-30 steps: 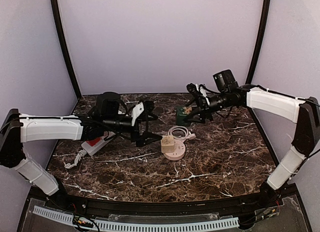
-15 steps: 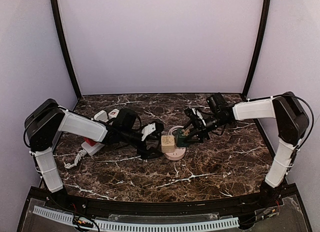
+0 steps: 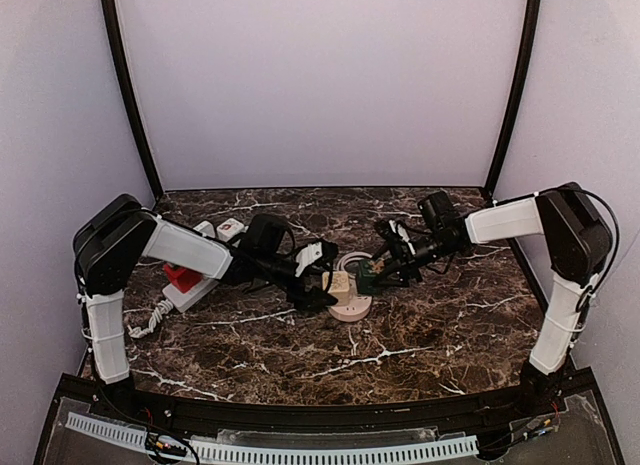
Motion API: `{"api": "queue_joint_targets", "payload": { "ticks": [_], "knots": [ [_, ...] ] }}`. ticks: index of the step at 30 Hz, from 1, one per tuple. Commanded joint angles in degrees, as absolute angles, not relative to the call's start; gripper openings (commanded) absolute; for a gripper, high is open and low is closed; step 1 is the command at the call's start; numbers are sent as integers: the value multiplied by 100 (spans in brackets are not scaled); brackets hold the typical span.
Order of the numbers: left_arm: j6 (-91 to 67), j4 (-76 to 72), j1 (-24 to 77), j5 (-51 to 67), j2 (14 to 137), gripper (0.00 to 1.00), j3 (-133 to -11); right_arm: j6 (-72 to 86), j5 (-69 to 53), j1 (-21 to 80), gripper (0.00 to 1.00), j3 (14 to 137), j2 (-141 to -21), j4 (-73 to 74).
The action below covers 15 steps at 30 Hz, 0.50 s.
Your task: Insert the plug
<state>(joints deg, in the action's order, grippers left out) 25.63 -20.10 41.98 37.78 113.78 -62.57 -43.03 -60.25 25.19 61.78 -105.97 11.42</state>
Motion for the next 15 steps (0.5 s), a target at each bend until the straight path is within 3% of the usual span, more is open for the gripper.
{"api": "queue_joint_targets", "payload": {
  "ticks": [1, 2, 4, 6, 8, 15],
  "knots": [
    [2738, -2032, 4170, 4031, 11527, 74, -6451, -4350, -6298, 2487, 0, 6212, -10821, 1002],
    [2749, -2009, 4160, 4054, 11543, 69, -6455, -4326, -6275, 2494, 0, 6184, -10849, 976],
    [2876, -1843, 4131, 4207, 11533, 42, -6459, -4291, -6172, 2530, 0, 6162, -10859, 947],
    [2960, -1718, 4109, 4423, 11508, 7, -6441, -4251, -6102, 2596, 0, 6096, -10778, 796],
    [2956, -1634, 4092, 4415, 11505, 1, -6435, -4106, -6159, 2617, 0, 5976, -10685, 545],
    [2913, -1533, 4081, 4147, 11504, 1, -6364, -4028, -5914, 2669, 0, 5858, -10767, 481]
  ]
}}
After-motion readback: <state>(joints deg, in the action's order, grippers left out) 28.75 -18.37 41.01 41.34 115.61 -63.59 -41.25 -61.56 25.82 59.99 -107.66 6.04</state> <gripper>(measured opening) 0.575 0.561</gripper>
